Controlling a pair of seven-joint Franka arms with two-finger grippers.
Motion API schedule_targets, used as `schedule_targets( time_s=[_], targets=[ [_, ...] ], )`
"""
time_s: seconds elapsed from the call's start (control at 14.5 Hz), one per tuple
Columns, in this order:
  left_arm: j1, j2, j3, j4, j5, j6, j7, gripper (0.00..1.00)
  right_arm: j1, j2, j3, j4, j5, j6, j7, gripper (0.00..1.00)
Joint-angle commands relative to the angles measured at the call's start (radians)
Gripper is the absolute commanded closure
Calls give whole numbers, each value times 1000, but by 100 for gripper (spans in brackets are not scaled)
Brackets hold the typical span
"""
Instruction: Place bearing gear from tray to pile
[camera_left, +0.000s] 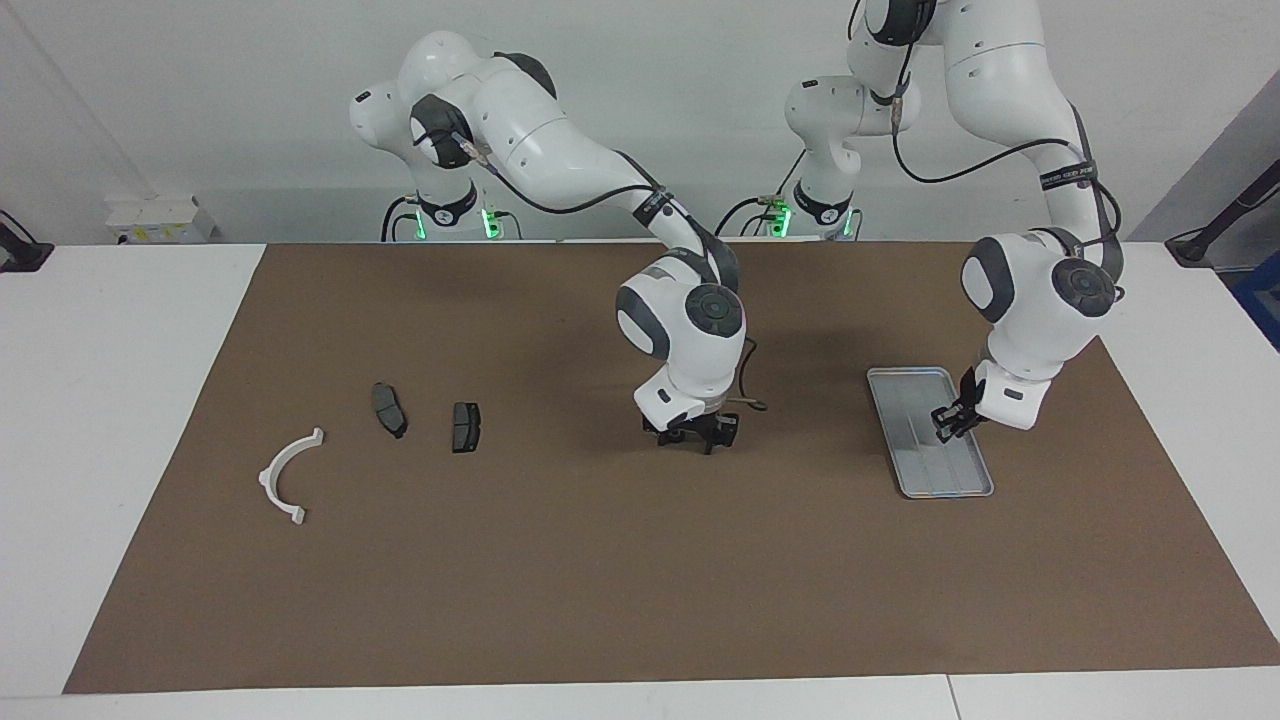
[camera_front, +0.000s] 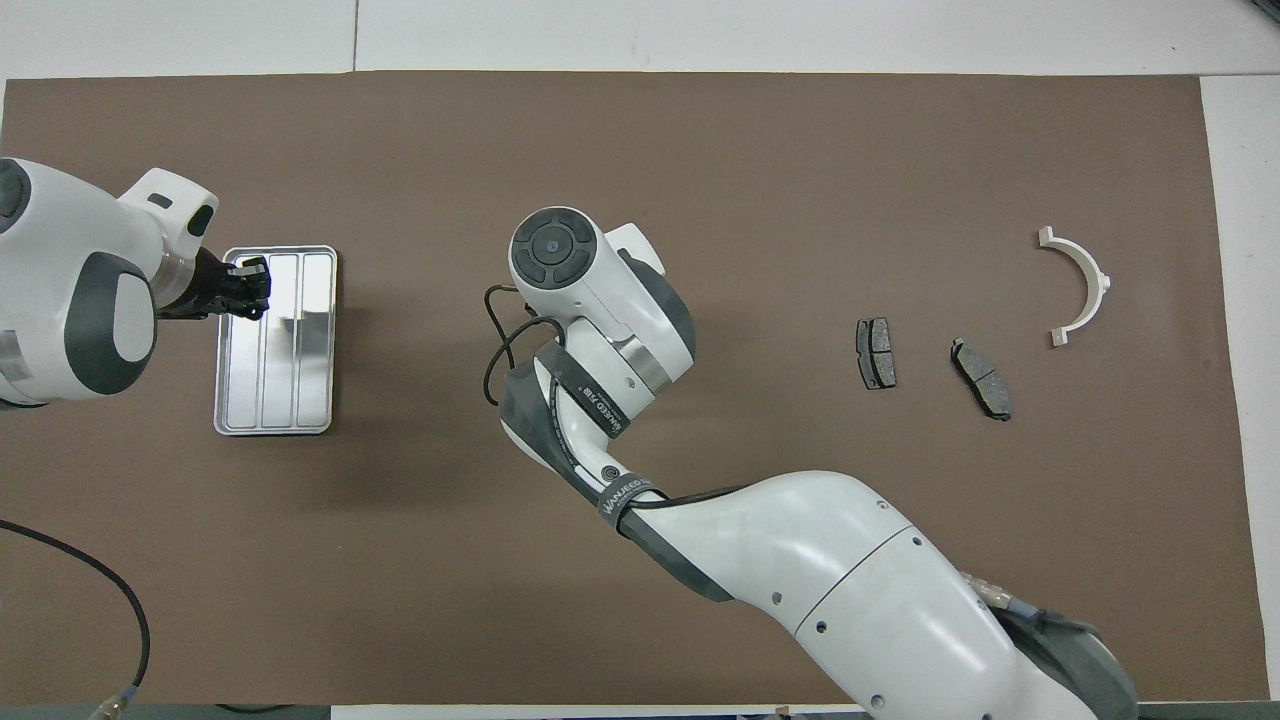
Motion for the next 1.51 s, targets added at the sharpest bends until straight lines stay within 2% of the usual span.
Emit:
schedule_targets(
  time_s=[0.0,0.21,0.48,0.55,0.89,1.1,1.44],
  targets=[
    [7,3,-4,13,1,-22,-11,100,-16,-10,22,-33,13,-5,24,16],
    [7,3,-2,16,1,-22,-11,100,-16,-25,31,-36,13,-26,25,16],
    [9,4,-2,21,1,-24,-11,100,-18,-39,41,-36,13,-57,24,26],
    [9,4,-2,19,1,-24,-11,100,-18,-39,41,-36,13,-57,19,32],
    [9,4,-4,19,-1,-21,-11,100,-19,-39,40,-35,13,-51,7,42],
    [9,4,-4,19,1,-19,-11,100,-30,-38,37,-32,16,-37,-14,42],
    [9,4,-2,19,-1,-19,-11,100,-50,-38,35,-29,39,-37,-44,52]
  ],
)
